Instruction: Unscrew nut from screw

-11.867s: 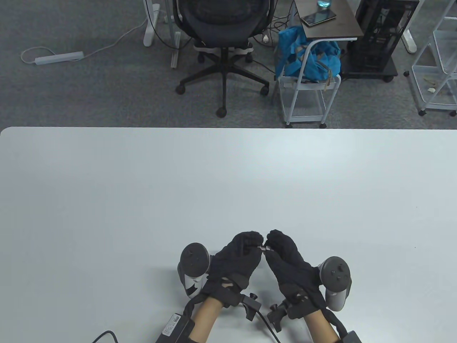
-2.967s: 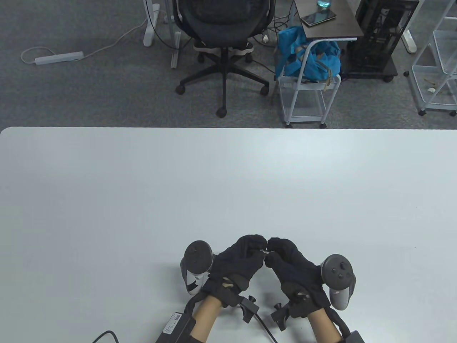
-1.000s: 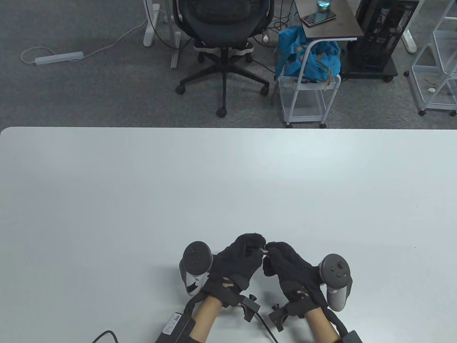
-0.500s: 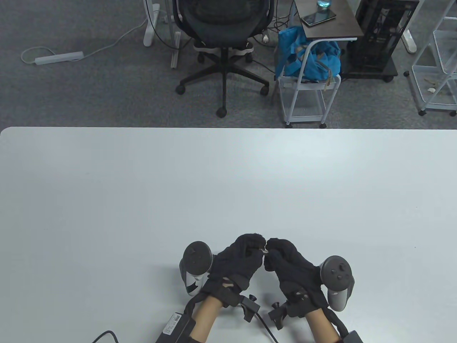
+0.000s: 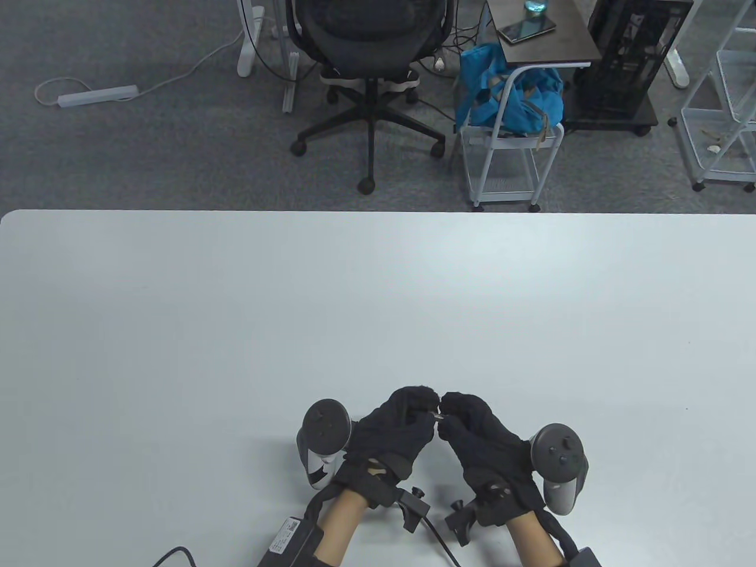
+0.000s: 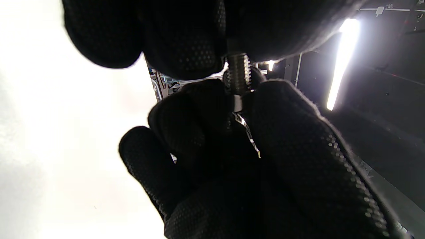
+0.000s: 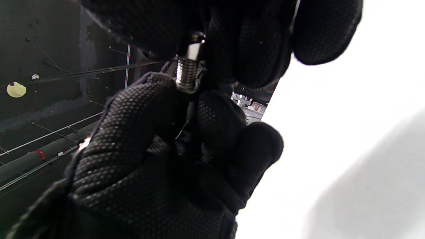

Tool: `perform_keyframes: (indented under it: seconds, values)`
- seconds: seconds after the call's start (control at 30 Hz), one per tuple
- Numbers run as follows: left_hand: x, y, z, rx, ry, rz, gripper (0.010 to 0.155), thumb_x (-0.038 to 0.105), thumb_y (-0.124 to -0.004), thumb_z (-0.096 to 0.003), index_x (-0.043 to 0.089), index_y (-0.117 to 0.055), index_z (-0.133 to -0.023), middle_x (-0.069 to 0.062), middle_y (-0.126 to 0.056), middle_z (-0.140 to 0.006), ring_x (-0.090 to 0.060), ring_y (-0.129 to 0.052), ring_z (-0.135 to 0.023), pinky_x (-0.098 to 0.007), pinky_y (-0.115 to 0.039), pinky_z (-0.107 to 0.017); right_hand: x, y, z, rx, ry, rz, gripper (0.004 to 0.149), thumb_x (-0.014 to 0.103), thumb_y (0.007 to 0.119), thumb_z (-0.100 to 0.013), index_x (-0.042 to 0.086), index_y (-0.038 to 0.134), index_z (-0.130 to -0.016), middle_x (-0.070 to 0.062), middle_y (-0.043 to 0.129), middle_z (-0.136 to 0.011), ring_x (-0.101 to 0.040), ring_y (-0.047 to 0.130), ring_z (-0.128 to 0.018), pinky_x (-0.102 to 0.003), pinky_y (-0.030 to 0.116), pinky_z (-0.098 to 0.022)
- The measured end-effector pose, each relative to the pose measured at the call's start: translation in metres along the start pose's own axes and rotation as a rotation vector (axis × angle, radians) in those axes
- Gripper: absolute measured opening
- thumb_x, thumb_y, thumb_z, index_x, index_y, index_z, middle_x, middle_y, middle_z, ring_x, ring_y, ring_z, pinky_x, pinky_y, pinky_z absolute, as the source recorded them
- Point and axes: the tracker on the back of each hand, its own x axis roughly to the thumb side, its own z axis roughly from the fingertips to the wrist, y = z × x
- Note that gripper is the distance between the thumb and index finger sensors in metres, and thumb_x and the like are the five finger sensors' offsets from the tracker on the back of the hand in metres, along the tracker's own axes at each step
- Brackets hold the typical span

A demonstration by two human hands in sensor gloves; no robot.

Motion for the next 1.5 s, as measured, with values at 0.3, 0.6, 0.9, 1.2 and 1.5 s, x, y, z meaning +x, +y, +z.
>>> perform_keyframes:
  seconds: [0.3,0.6,0.9,1.2,1.5]
  values:
    - [-0.001,0.000,0.000,0.002,0.001,-0.002,0.047,0.036,-0.084,-0.0486,0.024,-0.078,-0.093,-0.017,-0.088,-0.084,-0.023,-0.097,-0.051,-0.054,-0.084,-0.049,-0.013,-0.001,0.002,0.012,0.126,-0.046,0.069,0.053,0.065,-0.057,0.002,0.065,-0.104,-0.024,0.088,-0.083,-0.047,0.092,-0.062,-0.065,0.074,-0.050]
    - [-0.001,-0.001,0.000,-0.010,-0.004,-0.002,0.047,0.037,-0.083,-0.0490,0.024,-0.078,-0.094,-0.016,-0.088,-0.085,-0.023,-0.097,-0.051,-0.054,-0.083,-0.049,-0.010,0.001,0.000,0.026,0.086,-0.029,0.057,0.044,0.070,-0.057,0.002,0.073,-0.094,-0.010,0.096,-0.064,-0.033,0.098,-0.048,-0.057,0.082,-0.045]
    - [-0.001,-0.002,-0.001,-0.032,-0.018,-0.012,0.050,0.039,-0.084,-0.0493,0.023,-0.078,-0.096,-0.015,-0.090,-0.084,-0.024,-0.098,-0.051,-0.055,-0.083,-0.049,-0.006,-0.003,0.000,-0.030,0.030,-0.010,0.053,0.039,0.073,-0.055,0.003,0.073,-0.094,-0.009,0.096,-0.063,-0.029,0.099,-0.048,-0.055,0.084,-0.047]
    - [0.000,-0.001,0.000,0.004,-0.009,-0.021,0.048,0.038,-0.084,-0.0486,0.022,-0.079,-0.094,-0.016,-0.090,-0.082,-0.023,-0.098,-0.049,-0.054,-0.084,-0.048,-0.006,-0.001,-0.001,-0.009,0.011,-0.032,0.049,0.034,0.076,-0.055,0.016,0.070,-0.100,-0.015,0.086,-0.082,-0.037,0.091,-0.066,-0.060,0.076,-0.055]
    - [0.000,0.000,0.000,0.005,-0.012,-0.017,0.048,0.037,-0.084,-0.0487,0.023,-0.079,-0.094,-0.016,-0.089,-0.083,-0.023,-0.098,-0.050,-0.054,-0.084,-0.048,-0.016,0.001,0.001,0.012,0.095,-0.058,0.071,0.055,0.068,-0.056,0.006,0.060,-0.108,-0.024,0.079,-0.091,-0.047,0.085,-0.071,-0.066,0.070,-0.053]
